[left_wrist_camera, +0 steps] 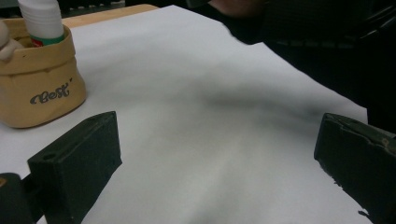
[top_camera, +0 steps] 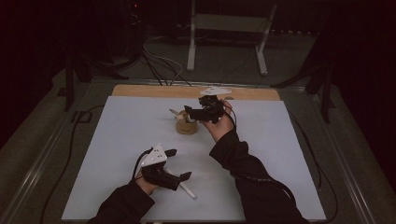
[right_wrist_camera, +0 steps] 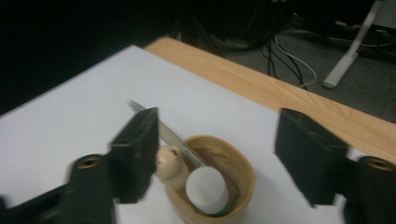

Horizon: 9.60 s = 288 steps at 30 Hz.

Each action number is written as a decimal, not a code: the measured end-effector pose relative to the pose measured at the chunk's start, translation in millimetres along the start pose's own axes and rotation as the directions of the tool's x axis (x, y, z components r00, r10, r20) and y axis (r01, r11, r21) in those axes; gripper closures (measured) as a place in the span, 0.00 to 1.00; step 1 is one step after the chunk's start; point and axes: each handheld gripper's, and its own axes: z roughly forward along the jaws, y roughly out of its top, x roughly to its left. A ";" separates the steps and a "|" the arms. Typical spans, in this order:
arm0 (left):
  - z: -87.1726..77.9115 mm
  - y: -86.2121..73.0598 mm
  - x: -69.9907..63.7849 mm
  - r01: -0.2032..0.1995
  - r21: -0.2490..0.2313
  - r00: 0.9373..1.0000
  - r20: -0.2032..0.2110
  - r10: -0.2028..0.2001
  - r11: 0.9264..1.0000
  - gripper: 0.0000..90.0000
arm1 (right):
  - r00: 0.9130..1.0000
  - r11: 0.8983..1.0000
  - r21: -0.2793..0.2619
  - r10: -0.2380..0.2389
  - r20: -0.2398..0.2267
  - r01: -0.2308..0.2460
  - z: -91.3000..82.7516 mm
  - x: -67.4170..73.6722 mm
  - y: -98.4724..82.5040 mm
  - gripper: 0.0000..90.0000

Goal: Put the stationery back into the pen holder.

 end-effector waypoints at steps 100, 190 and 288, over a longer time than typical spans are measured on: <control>-3.3 -3.0 23.2 0.040 -0.005 0.995 -0.092 -0.041 0.999 0.01 | 0.985 0.944 0.305 -0.087 -0.149 0.129 -71.3 133.6 -171.2 0.63; -1.7 21.8 20.6 0.288 -0.055 0.956 -0.039 -0.291 0.956 0.01 | 0.983 0.995 -0.004 0.102 -0.155 -0.104 -130.6 25.9 -147.7 0.88; 10.3 65.0 31.5 0.312 -0.079 0.947 0.108 -0.303 0.947 0.88 | 0.959 0.999 0.048 0.035 -0.281 -0.022 -137.7 22.7 -151.8 0.01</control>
